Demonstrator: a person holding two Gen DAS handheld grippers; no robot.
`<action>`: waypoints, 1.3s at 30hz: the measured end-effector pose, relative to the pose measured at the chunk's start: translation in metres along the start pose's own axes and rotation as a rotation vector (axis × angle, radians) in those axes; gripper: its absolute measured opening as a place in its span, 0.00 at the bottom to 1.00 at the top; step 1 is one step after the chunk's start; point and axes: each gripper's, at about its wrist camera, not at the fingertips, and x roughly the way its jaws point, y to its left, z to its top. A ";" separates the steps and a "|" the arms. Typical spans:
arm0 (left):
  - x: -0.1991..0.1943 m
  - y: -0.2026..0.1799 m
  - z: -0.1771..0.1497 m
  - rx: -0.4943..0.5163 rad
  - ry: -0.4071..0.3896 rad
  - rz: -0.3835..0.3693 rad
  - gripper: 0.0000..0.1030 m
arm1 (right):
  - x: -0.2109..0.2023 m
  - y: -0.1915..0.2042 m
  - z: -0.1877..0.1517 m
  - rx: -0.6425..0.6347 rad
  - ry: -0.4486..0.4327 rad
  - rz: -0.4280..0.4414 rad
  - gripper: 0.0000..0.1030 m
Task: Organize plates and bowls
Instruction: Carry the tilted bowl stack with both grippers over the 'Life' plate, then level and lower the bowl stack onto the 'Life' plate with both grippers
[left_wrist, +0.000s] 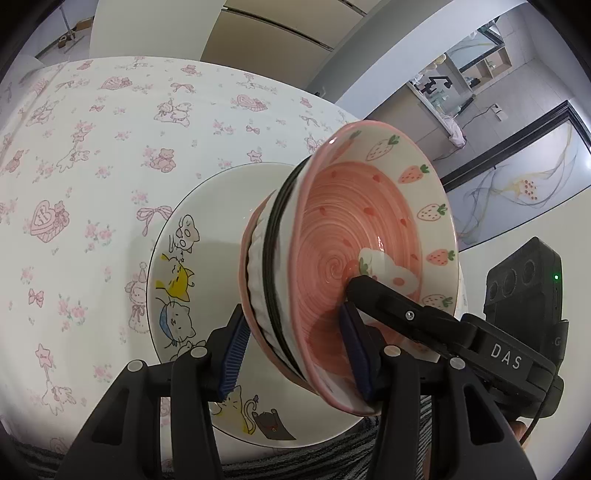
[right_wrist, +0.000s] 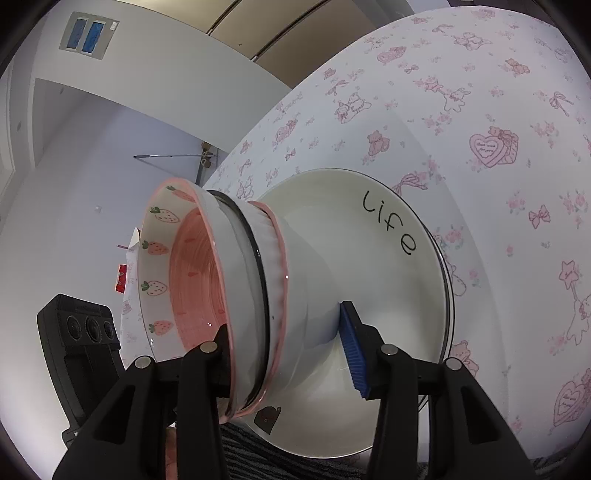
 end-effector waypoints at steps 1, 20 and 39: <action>0.000 0.000 0.000 0.002 -0.002 0.001 0.50 | 0.000 0.000 0.001 -0.004 0.000 -0.001 0.43; 0.003 -0.010 -0.003 0.093 -0.040 0.073 0.50 | 0.001 0.001 0.002 -0.047 -0.017 -0.061 0.46; -0.037 -0.032 -0.013 0.252 -0.240 0.282 0.50 | -0.019 0.032 -0.004 -0.201 -0.114 -0.206 0.51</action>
